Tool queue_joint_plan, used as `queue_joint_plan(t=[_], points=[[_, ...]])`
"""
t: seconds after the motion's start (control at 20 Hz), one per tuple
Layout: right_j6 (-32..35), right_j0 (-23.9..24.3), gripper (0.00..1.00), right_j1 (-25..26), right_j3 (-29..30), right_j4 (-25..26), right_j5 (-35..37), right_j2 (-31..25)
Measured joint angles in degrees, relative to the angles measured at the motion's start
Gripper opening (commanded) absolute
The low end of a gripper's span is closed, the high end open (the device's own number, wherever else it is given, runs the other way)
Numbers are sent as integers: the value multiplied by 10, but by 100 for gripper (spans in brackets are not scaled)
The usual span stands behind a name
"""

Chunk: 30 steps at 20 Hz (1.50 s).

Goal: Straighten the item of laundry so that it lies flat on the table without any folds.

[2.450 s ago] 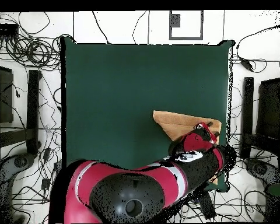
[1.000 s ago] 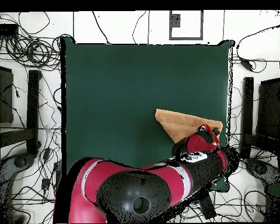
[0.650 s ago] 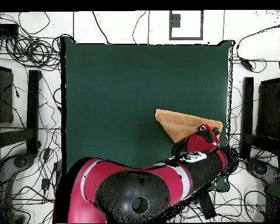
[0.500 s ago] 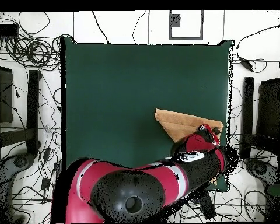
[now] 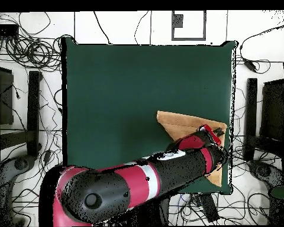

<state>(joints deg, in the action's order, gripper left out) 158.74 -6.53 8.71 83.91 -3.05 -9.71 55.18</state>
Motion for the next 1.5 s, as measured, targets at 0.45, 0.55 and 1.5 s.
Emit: queue_joint_plan(t=[0.45,0.55,1.5], points=[[0,-33,0,36,0,-44,28,43],[0,-40,0,44,0,-53,37,52],[0,-69,0,-16,3,-66,134,46]])
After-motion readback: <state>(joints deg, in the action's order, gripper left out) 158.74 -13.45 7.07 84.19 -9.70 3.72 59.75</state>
